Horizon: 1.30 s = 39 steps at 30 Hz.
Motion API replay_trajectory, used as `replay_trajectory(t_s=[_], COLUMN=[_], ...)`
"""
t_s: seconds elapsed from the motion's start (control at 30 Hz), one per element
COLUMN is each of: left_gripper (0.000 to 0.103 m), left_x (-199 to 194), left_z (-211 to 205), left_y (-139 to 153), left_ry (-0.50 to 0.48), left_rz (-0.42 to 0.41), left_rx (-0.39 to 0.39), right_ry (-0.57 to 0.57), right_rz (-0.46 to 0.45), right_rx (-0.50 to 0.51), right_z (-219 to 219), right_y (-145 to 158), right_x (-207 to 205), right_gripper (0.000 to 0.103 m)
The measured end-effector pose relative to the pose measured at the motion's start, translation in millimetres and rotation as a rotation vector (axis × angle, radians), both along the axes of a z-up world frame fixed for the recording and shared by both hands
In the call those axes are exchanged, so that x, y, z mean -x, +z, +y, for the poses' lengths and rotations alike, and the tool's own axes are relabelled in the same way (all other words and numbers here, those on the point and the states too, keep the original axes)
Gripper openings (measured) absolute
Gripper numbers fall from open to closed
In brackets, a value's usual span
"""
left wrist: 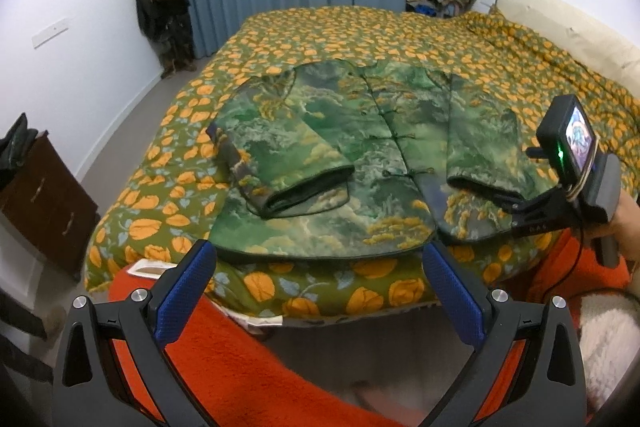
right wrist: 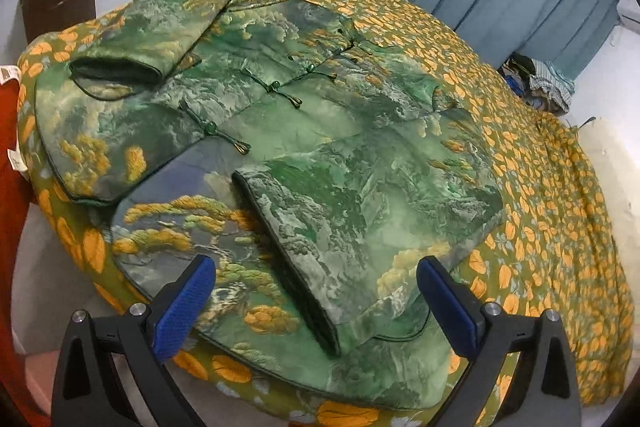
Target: Fold large clothes
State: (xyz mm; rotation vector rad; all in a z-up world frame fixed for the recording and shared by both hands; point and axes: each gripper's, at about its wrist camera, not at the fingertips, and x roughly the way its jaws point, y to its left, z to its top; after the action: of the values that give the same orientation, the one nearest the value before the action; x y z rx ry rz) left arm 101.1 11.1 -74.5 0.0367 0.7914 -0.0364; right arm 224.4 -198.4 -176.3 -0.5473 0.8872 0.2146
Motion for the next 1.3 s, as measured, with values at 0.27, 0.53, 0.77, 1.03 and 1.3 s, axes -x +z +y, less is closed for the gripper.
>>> replay_trajectory(t_s=[0.27, 0.53, 0.77, 1.03, 1.3], left_gripper=[0.103, 0.103, 0.103, 0.103, 0.103], left_x=[-7, -11, -22, -25, -40], left_z=[-4, 4, -2, 1, -4], left_y=[-6, -14, -24, -27, -35], left_ry=[-0.004, 0.019, -0.004, 0.005, -0.018], left_rz=[0.015, 0.036, 0.071, 0.084, 0.108], left_rx=[0.006, 0.024, 0.035, 0.023, -0.012], right_ry=[0.033, 0.017, 0.155, 0.062, -0.16], right_rz=[0.043, -0.001, 0.038, 0.19, -0.092], right_rx=[-0.006, -0.086, -0.089, -0.109, -0.307], right_z=[-7, -34, -8, -10, -84], right_y=[-1, 31, 14, -39, 81], right_x=[-8, -7, -15, -65, -37], right_gripper=[0.102, 0.102, 0.102, 0.042, 0.008])
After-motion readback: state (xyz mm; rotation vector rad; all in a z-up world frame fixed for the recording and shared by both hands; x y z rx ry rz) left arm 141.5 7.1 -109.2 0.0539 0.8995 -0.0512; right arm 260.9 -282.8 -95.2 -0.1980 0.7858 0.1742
